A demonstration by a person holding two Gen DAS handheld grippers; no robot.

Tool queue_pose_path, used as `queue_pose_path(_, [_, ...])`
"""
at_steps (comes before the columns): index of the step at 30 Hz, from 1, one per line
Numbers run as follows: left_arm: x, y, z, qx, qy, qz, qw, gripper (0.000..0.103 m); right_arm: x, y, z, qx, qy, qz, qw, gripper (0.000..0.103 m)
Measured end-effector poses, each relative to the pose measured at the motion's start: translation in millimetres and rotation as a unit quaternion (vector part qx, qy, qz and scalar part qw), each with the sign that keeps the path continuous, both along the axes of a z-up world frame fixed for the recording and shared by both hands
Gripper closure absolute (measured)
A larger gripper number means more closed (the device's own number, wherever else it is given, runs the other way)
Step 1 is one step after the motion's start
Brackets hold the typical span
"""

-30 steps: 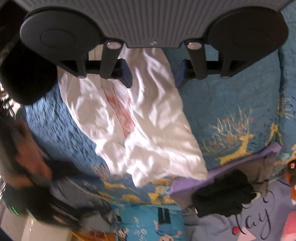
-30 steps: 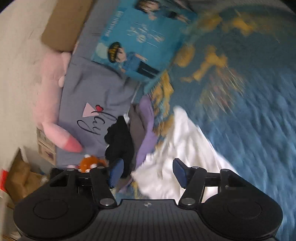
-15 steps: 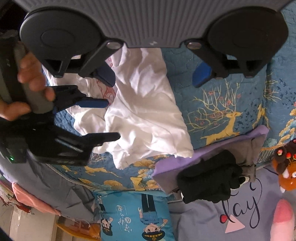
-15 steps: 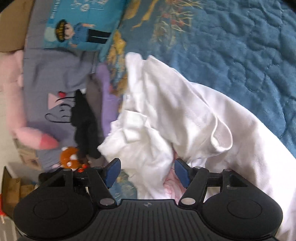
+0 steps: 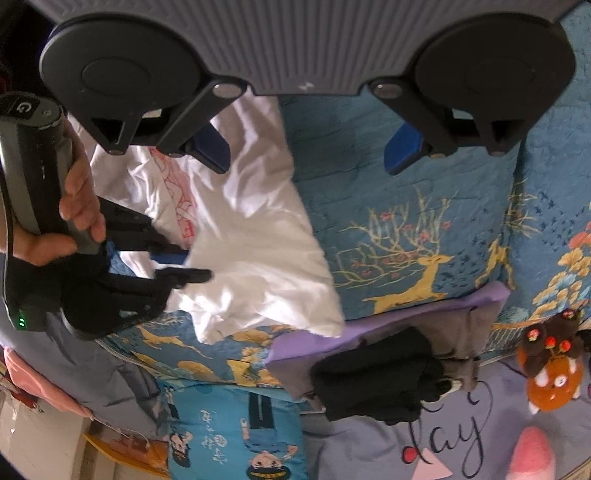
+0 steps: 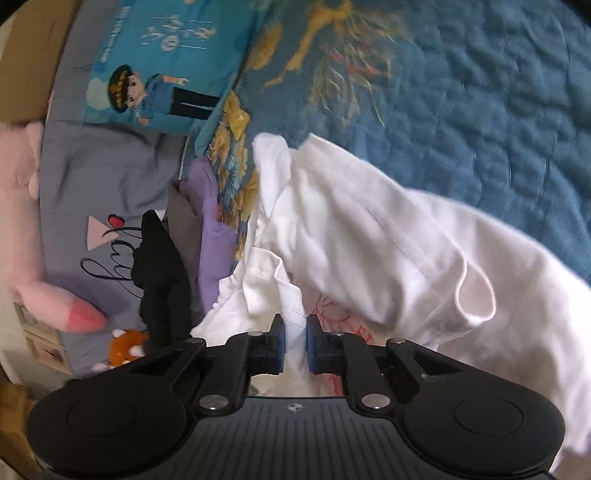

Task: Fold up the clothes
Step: 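Grasp the T-shirt side with the right gripper and fold it over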

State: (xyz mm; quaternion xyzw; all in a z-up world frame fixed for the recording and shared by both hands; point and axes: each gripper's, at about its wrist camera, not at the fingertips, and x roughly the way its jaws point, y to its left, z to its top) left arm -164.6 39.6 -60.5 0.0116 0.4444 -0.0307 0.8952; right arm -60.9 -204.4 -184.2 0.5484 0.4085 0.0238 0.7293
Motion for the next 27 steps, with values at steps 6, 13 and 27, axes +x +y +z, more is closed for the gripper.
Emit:
queue_pose_path(6, [-9.3,17.8,2.7,0.001,-0.006,0.017,0.9998,0.011,12.6,58.2,53.7,-0.225,-0.133,0.137,0.955,0.092])
queue_pose_path(13, [-31.2,58.8,14.0,0.019,-0.019,0.061,0.9978,0.009,2.5,140.8,58.8,-0.400,-0.190,0.375,0.814,0.094])
queue_pose_path(27, [-35.9,74.5,17.6,0.018,-0.017,0.087,0.9959,0.009,-10.7,107.5,68.6,-0.286,-0.202,0.386,0.854,0.069])
